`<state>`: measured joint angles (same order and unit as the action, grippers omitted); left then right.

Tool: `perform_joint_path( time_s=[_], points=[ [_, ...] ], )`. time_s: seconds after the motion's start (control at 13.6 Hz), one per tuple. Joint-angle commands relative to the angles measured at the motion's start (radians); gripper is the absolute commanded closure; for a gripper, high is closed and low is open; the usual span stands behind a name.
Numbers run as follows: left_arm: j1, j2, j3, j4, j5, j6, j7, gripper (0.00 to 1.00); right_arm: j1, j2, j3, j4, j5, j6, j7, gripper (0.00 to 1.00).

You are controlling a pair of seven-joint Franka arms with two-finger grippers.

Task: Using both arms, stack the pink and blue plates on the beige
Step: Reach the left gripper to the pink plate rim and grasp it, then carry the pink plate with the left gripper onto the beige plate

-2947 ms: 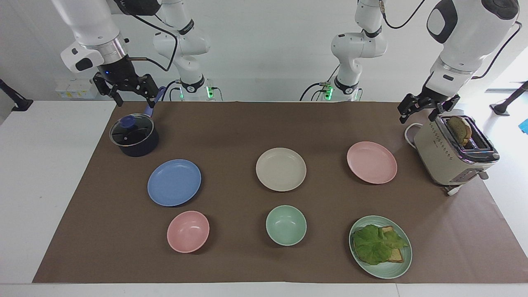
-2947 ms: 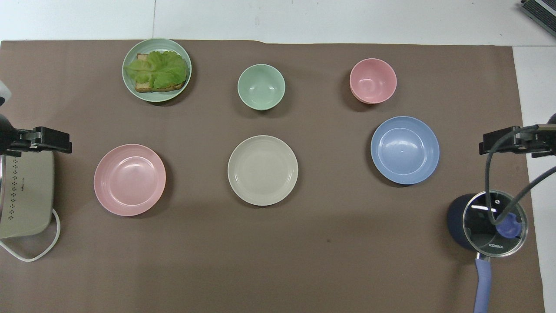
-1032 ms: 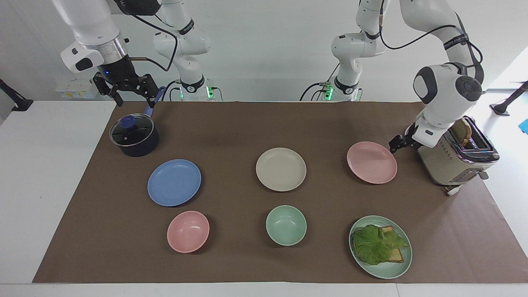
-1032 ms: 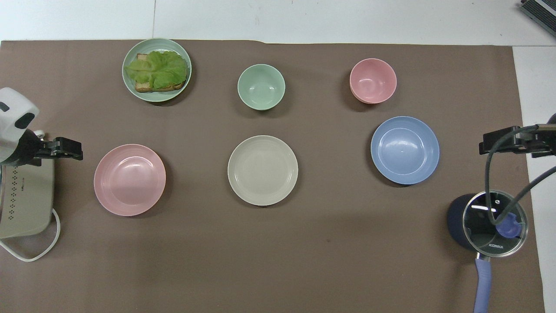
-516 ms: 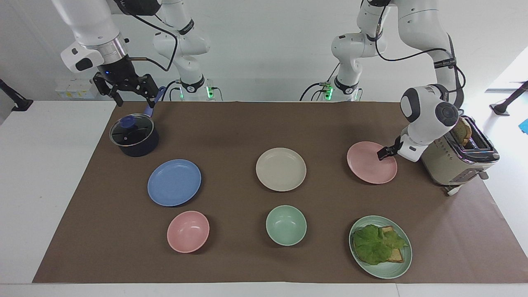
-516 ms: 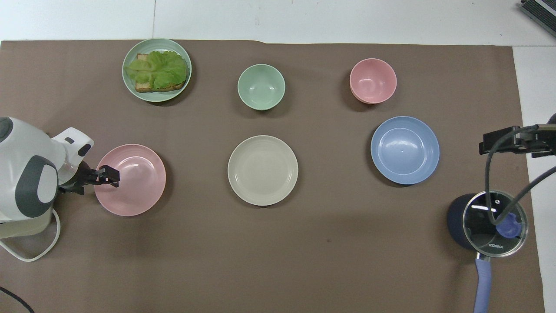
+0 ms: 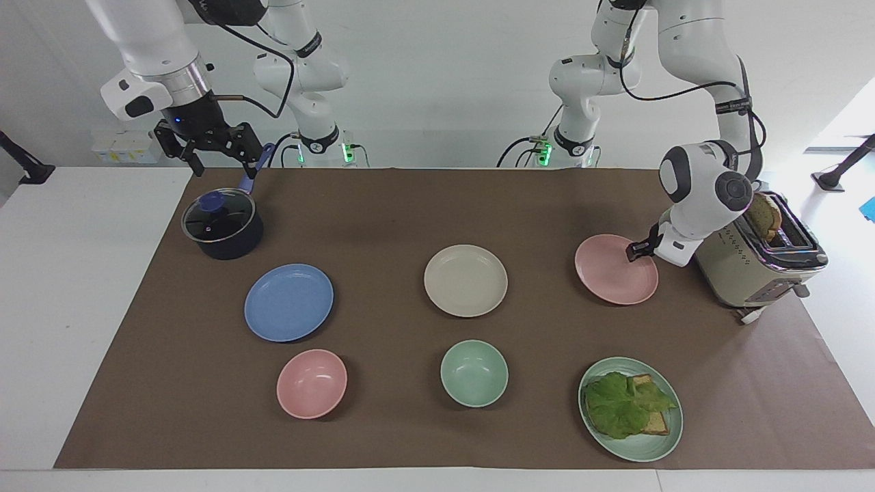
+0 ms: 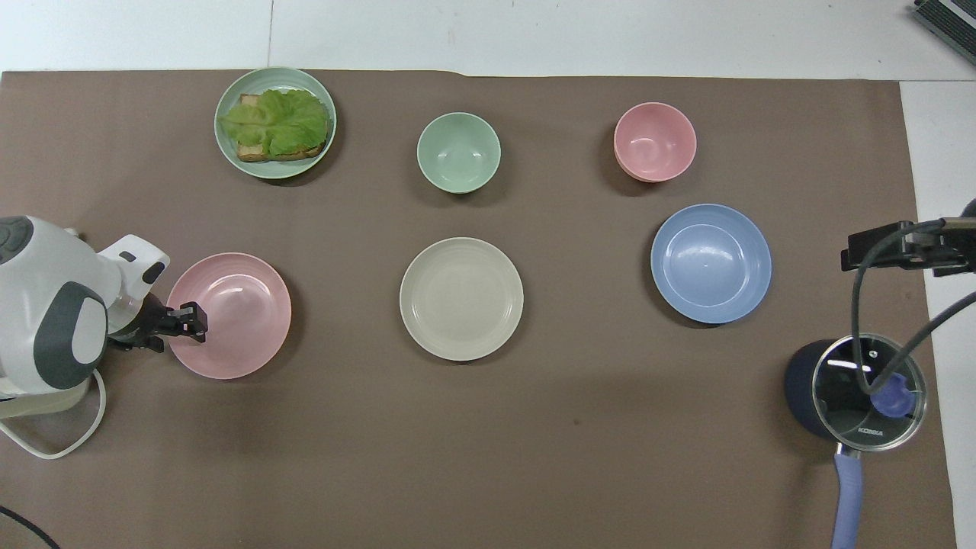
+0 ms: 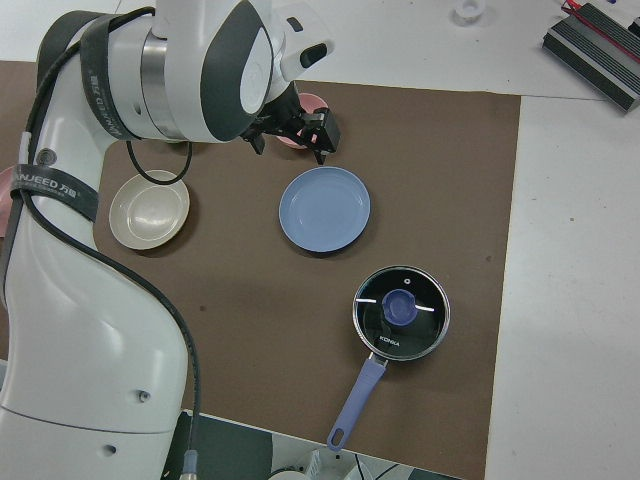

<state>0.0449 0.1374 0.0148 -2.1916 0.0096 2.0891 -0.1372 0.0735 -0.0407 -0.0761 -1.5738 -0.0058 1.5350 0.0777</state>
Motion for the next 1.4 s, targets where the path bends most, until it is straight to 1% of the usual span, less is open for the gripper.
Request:
perform_joint_path(
  time_s=[0.0,0.22,0.44,0.66,0.81,0.88,1.11,1.18,1.33],
  points=[
    [0.007,-0.025,-0.004,-0.013,0.009,-0.011,-0.002,1.0,-0.001,0.002,-0.004,0.008,0.024,-0.01,-0.006,0.0],
    [0.009,-0.021,-0.004,0.004,0.009,-0.029,0.008,1.0,-0.001,0.002,-0.004,0.008,0.024,-0.01,-0.004,0.0],
    [0.007,-0.006,-0.004,0.078,0.006,-0.127,0.03,1.0,-0.001,0.002,-0.004,0.008,0.024,-0.01,-0.004,0.0],
    [0.007,-0.002,-0.004,0.234,-0.092,-0.315,0.042,1.0,-0.001,0.002,-0.004,0.008,0.024,-0.01,-0.003,0.0],
    [0.007,-0.012,-0.004,0.298,-0.151,-0.407,0.044,1.0,-0.001,0.002,-0.004,0.008,0.024,-0.01,-0.004,0.0],
    [0.004,-0.013,-0.007,0.318,-0.164,-0.431,0.042,1.0,-0.001,0.002,-0.004,0.006,0.024,-0.01,-0.004,0.0],
    [-0.025,-0.016,-0.035,0.322,-0.243,-0.426,0.028,1.0,-0.003,0.002,-0.004,0.006,0.024,-0.009,-0.004,0.0],
    [-0.042,-0.016,-0.053,0.322,-0.25,-0.422,0.016,1.0,-0.003,0.002,-0.004,0.006,0.024,-0.01,-0.006,0.0],
    [-0.103,-0.016,-0.068,0.32,-0.29,-0.384,-0.05,1.0,-0.004,0.002,-0.004,0.003,0.024,-0.007,-0.007,0.0]
  ],
)
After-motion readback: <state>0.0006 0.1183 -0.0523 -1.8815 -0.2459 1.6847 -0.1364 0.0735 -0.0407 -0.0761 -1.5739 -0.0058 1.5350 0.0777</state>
